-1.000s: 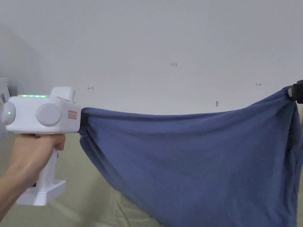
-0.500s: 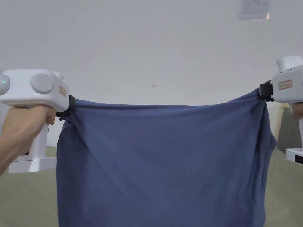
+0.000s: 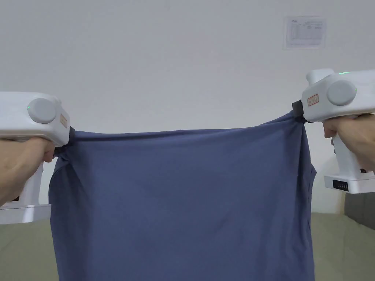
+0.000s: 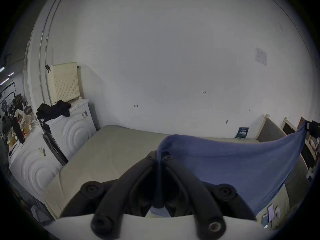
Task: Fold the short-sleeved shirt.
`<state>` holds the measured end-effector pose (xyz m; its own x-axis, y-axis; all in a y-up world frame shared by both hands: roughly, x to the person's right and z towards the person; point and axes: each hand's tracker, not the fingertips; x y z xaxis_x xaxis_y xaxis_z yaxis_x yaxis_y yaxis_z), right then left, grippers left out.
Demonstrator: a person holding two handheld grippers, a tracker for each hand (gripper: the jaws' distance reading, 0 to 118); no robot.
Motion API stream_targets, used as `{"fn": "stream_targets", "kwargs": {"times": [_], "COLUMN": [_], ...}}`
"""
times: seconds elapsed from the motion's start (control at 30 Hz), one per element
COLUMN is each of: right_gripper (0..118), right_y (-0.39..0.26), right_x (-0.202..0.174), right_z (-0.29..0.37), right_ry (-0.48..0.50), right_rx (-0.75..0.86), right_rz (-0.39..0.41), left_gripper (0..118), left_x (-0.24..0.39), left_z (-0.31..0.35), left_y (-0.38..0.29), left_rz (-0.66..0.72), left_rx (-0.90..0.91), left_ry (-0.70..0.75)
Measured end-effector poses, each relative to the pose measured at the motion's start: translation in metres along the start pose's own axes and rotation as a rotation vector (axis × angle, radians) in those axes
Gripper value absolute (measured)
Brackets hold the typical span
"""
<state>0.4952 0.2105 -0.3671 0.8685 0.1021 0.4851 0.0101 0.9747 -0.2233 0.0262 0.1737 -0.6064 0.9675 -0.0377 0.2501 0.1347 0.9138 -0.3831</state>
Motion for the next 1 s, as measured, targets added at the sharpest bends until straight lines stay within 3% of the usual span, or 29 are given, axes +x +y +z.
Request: {"fn": "stream_targets", "kwargs": {"times": [0.23,0.47,0.7,0.87,1.0], "right_gripper": [2,2,2,2,2], "right_y": [0.022,-0.005,-0.091,-0.181,-0.263], "right_x": [-0.004,-0.016,-0.028,-0.033,-0.038], "right_z": [-0.044,-0.082,-0.090,-0.051,-0.001], "right_ry": [-0.027,-0.038,0.018,0.077,0.082], "right_rx": [0.021,-0.001,-0.093,-0.211,-0.326], "right_rz": [-0.026,-0.016,0.009,0.010,-0.019], "left_gripper": [1,1,1,1,1], "left_x": [0.013,0.022,0.013,0.002,-0.013], "left_z": [-0.053,-0.092,-0.123,-0.110,-0.082], "left_y": [0.011,-0.006,-0.077,-0.161,-0.238], "left_rz": [-0.012,-0.010,-0.043,-0.136,-0.113], "left_rx": [-0.017,-0.015,-0.099,-0.195,-0.281], "left_ry": [0.006,0.028,-0.011,-0.017,-0.067]}}
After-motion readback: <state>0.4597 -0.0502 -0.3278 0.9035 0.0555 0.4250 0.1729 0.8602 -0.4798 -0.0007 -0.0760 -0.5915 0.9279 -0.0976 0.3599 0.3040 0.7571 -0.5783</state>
